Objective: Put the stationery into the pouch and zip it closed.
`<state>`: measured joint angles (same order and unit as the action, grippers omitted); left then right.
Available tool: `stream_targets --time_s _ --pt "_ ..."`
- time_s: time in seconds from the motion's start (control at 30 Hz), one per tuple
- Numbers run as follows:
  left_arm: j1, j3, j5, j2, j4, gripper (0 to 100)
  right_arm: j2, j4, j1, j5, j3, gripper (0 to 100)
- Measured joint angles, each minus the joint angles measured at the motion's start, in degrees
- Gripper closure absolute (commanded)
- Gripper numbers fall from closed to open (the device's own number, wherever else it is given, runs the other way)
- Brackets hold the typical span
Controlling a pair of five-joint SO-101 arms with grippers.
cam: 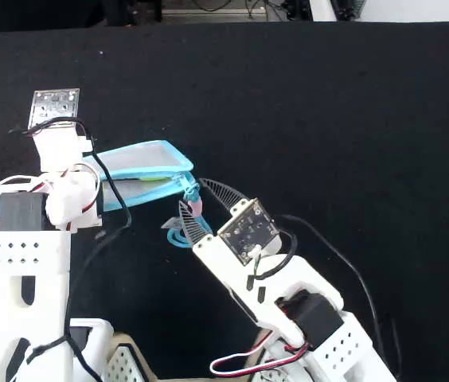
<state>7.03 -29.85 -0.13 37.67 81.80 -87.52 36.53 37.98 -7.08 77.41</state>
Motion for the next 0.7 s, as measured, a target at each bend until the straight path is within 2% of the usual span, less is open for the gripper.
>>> stream_targets --time_s 0.47,0.6,0.7 --pt "0.0 0.0 0.0 0.0 0.0 97 -0.5 0.0 -2.2 0.0 -0.7 95.9" --pt "0.0 0.0 0.0 0.0 0.0 97 -0.5 0.0 -2.3 0.0 -0.7 86.4" --pt "0.0 0.0 0.0 0.0 0.0 97 -0.5 0.0 -2.3 0.0 -0.7 84.3"
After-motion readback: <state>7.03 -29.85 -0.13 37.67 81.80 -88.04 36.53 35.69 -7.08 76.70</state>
